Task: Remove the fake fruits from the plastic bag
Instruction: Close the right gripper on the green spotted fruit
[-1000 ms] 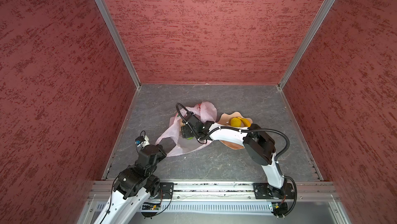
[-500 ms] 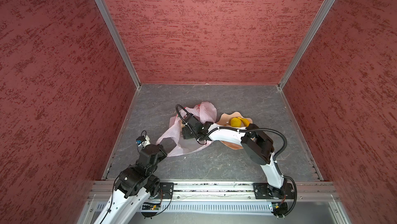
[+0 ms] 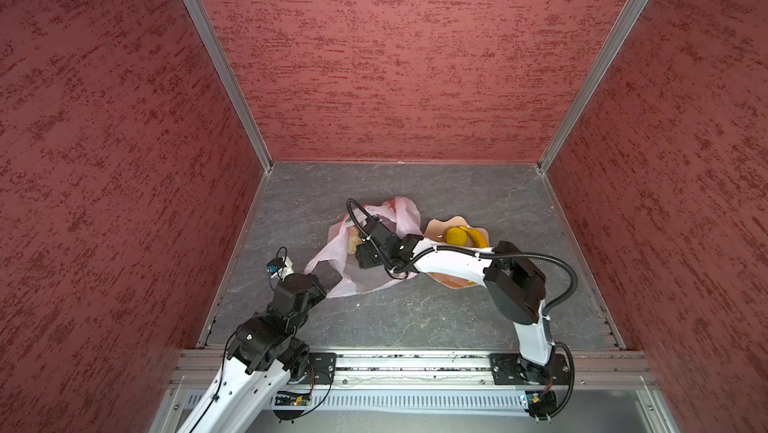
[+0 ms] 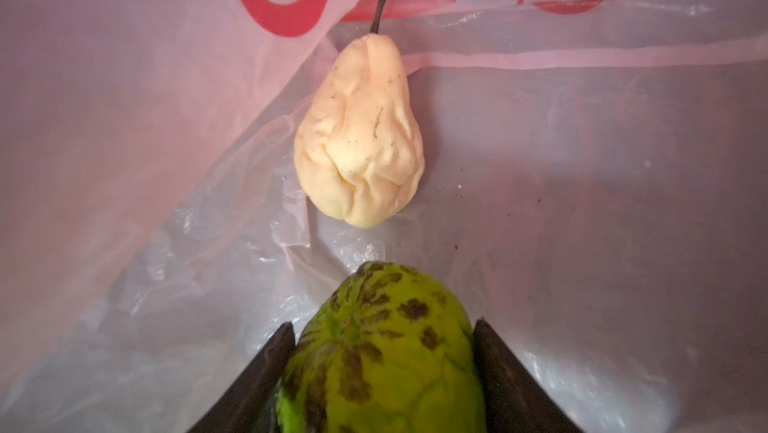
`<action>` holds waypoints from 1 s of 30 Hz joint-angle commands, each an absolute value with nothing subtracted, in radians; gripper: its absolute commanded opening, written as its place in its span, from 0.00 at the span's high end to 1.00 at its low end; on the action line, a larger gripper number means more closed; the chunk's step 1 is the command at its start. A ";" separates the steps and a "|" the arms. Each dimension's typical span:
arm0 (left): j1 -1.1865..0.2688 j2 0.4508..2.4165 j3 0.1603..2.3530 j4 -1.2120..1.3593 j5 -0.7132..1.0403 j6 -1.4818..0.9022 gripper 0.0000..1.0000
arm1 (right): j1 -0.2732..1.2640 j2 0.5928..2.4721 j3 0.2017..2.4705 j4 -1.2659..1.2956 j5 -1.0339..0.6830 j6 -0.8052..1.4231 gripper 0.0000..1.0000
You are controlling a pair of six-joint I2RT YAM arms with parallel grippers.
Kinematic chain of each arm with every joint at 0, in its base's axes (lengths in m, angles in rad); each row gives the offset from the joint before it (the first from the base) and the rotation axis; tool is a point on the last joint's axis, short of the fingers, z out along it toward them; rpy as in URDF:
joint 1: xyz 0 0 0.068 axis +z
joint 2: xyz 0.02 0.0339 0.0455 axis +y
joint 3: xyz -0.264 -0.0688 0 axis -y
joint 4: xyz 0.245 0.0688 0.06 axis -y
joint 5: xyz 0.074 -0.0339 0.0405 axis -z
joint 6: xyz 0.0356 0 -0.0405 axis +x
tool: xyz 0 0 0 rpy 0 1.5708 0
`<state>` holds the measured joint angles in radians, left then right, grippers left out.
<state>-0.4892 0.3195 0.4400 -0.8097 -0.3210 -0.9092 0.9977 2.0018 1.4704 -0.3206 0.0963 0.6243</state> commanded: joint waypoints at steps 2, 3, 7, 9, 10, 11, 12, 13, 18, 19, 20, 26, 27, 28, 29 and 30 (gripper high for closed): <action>-0.491 0.346 0.478 -0.772 -0.351 -0.896 0.93 | 1.004 1.900 1.460 -0.324 0.038 0.588 0.52; -0.491 0.349 0.480 -0.768 -0.353 -0.895 0.93 | 1.008 1.888 1.462 -0.335 0.037 0.579 0.52; -0.490 0.365 0.484 -0.741 -0.351 -0.892 0.93 | 1.023 1.836 1.470 -0.378 0.025 0.553 0.52; -0.490 0.373 0.489 -0.731 -0.353 -0.893 0.93 | 1.026 1.808 1.464 -0.386 0.016 0.548 0.52; -0.490 0.377 0.491 -0.727 -0.354 -0.893 0.93 | 1.028 1.798 1.462 -0.389 0.011 0.546 0.52; -0.489 0.379 0.493 -0.723 -0.355 -0.894 0.93 | 1.028 1.784 1.456 -0.390 0.003 0.546 0.52; -0.491 0.382 0.495 -0.720 -0.355 -0.894 0.93 | 1.028 1.772 1.450 -0.388 -0.005 0.544 0.52; -0.491 0.380 0.496 -0.717 -0.355 -0.893 0.93 | 1.028 1.760 1.444 -0.385 -0.015 0.545 0.52; -0.490 0.377 0.503 -0.718 -0.361 -0.892 0.93 | 1.028 1.733 1.419 -0.376 -0.035 0.547 0.53; -0.490 0.374 0.504 -0.721 -0.363 -0.893 0.93 | 1.028 1.735 1.417 -0.375 -0.035 0.546 0.53; -0.490 0.372 0.503 -0.722 -0.368 -0.892 0.93 | 1.028 1.736 1.417 -0.374 -0.034 0.545 0.53; -0.491 0.348 0.512 -0.746 -0.383 -0.891 0.93 | 1.028 1.760 1.426 -0.379 -0.048 0.540 0.53; -0.491 0.344 0.512 -0.750 -0.384 -0.891 0.93 | 1.028 1.765 1.428 -0.384 -0.049 0.537 0.53; -0.490 0.340 0.512 -0.752 -0.386 -0.890 0.93 | 1.029 1.768 1.430 -0.389 -0.051 0.533 0.53; -0.490 0.339 0.512 -0.754 -0.388 -0.891 0.93 | 1.028 1.769 1.431 -0.395 -0.051 0.530 0.53; -0.490 0.335 0.513 -0.756 -0.389 -0.892 0.93 | 1.028 1.771 1.433 -0.404 -0.051 0.526 0.54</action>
